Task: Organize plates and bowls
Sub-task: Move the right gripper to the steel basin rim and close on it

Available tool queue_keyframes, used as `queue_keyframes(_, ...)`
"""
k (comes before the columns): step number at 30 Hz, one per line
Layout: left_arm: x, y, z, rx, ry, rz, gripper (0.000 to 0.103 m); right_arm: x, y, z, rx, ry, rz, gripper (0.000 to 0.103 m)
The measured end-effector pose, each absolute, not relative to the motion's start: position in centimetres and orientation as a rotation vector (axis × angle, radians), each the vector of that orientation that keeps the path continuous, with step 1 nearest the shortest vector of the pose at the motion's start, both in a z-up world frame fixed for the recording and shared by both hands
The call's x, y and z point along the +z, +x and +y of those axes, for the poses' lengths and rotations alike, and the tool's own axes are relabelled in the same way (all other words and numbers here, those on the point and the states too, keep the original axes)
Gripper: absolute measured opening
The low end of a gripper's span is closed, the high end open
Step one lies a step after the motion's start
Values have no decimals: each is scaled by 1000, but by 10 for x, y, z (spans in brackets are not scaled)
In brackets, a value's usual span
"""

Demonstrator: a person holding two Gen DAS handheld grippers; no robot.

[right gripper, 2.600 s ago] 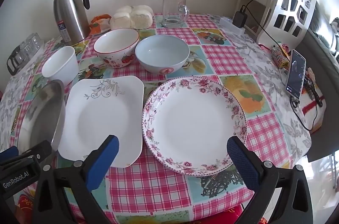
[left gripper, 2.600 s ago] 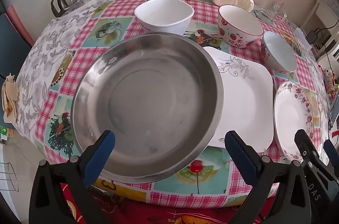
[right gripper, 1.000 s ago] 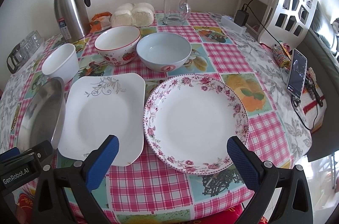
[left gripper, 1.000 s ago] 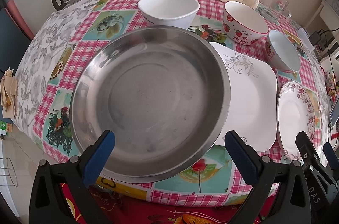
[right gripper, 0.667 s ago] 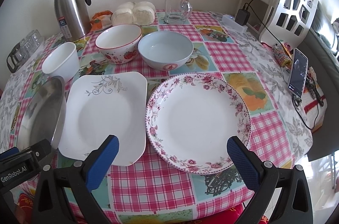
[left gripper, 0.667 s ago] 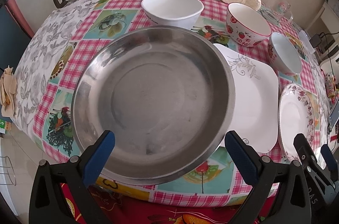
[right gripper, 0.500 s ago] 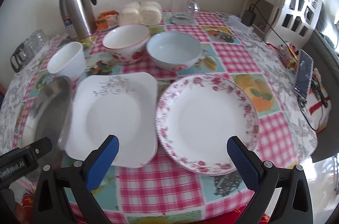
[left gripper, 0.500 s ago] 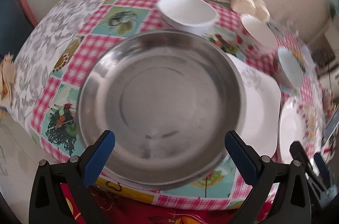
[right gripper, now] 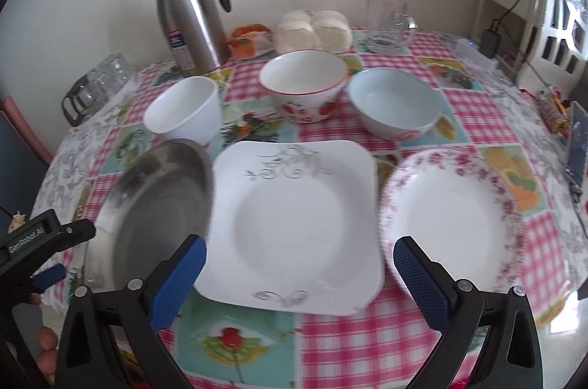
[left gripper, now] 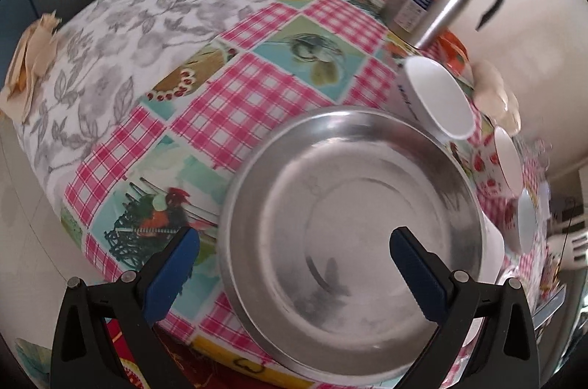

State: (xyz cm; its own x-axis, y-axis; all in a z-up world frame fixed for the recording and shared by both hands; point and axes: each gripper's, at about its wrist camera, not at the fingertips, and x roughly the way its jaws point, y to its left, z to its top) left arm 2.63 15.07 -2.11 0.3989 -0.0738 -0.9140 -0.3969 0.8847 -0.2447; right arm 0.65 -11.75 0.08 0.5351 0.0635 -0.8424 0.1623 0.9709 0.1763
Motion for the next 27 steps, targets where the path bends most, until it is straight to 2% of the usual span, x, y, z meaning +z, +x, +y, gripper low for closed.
queue_keyframes(12,-58,40,192,197,-561,1201,103,-20,32,-88,10,241,1021,103)
queue_keyframes(22,-66,50,199,132,-491,1144,103,-30,43,-70,29,208,1031,103)
queue_keyframes(27,-66,61,190,119,-395,1122,103,-33,47,-73,16,219,1033,98)
